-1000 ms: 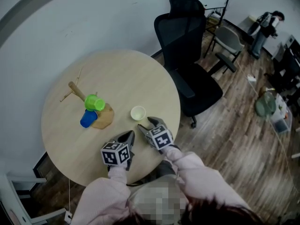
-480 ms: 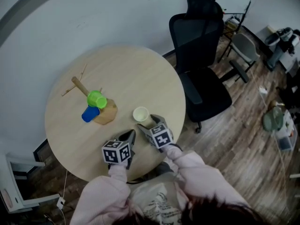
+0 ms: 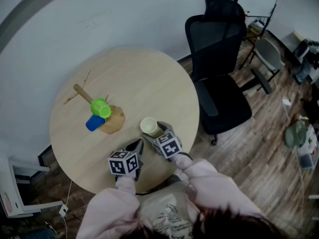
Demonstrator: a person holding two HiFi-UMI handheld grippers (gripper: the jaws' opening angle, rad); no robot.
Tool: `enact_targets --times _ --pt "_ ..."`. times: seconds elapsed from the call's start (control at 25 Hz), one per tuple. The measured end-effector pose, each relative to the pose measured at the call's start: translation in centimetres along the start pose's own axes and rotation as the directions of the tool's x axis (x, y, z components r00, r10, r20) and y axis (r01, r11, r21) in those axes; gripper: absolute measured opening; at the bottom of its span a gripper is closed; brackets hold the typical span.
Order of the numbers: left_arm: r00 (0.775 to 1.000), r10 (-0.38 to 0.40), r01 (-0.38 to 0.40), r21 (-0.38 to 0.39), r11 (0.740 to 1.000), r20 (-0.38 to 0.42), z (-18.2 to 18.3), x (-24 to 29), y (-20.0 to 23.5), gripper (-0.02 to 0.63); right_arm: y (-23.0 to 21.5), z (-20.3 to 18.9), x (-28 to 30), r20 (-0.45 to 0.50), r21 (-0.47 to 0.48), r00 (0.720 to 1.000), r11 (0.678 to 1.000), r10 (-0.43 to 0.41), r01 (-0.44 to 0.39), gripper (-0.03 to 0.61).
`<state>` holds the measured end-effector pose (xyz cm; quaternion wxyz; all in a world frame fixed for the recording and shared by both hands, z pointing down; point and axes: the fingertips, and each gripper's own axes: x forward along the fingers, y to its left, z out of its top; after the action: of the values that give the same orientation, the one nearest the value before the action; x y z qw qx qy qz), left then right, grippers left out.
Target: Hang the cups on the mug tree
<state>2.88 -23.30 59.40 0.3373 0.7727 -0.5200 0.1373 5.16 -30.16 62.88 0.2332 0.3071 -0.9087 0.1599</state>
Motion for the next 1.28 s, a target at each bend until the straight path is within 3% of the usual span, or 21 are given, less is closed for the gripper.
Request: enact_targets --times 0.32,0.52,0.6,0.88,1.28 --pt "0.998 0.057 -0.056 -0.054 0.997 0.015 -0.2 0.5 0.7 0.0 0.6 -0.1 1.1 -0.046 -0.018 0.995 0.996 0.091 -0.092 0.382" --pt "0.996 0.088 -0.085 -0.084 0.993 0.024 -0.4 0.5 1.1 0.0 1.6 0.5 0.4 -0.043 -0.052 0.996 0.996 0.076 -0.078 0.382" --pt "0.995 0.097 -0.094 -0.092 0.991 0.027 -0.4 0.6 1.2 0.0 1.7 0.5 0.4 -0.032 -0.065 0.997 0.995 0.068 -0.07 0.33" --pt "0.994 0.106 -0.103 -0.102 0.989 0.023 -0.7 1.0 0.7 0.0 1.2 0.7 0.4 -0.022 -0.054 0.998 0.997 0.05 -0.052 0.282" --pt "0.992 0.12 -0.114 -0.113 0.987 0.04 -0.8 0.5 0.6 0.0 0.9 1.4 -0.3 -0.002 -0.102 0.998 0.993 0.061 -0.06 0.279"
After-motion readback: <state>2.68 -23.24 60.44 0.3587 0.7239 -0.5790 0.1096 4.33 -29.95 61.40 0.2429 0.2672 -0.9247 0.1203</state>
